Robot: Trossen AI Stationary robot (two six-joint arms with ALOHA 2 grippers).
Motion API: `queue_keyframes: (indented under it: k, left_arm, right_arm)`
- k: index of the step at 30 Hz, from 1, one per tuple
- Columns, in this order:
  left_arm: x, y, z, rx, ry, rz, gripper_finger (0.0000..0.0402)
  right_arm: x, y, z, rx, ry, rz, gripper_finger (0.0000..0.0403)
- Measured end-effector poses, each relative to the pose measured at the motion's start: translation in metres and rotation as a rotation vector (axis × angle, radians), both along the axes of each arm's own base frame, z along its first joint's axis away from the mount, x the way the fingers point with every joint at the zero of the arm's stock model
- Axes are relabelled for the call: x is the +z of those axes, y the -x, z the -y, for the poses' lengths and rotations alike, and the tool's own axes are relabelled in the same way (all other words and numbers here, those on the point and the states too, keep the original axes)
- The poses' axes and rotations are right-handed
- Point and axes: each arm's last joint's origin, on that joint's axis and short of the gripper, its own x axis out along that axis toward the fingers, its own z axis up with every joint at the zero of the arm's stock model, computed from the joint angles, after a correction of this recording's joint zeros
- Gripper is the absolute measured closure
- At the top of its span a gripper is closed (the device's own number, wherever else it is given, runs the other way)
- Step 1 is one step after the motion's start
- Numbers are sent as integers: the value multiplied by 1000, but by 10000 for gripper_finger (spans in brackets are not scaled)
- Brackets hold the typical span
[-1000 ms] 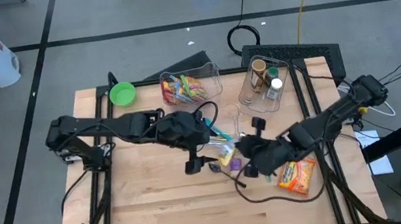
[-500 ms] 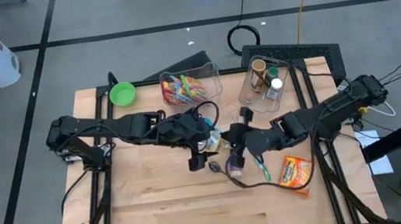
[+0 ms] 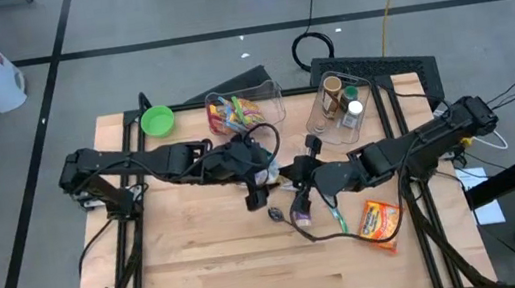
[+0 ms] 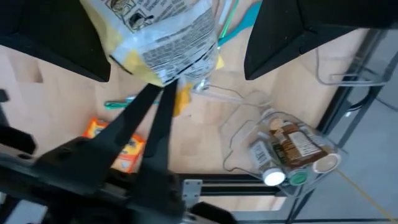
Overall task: Pick & Place Food Item
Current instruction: Put the yellow noodle pack into the top left transparent bin
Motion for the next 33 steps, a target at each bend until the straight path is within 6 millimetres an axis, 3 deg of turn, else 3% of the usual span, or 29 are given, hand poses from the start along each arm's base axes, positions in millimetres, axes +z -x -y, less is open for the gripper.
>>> queue_keyframes:
  k: [4,18,33]
  left_arm:
    - [0,0,-1,15,-7,-4,53]
    - [-2,1,-1,-1,-5,-26,247]
    - [-4,3,-3,-1,-10,-58,355]
  right_arm:
    - [0,0,0,0,0,0,403]
    - [0,0,0,-1,1,-1,403]
    - [0,0,0,0,1,-1,403]
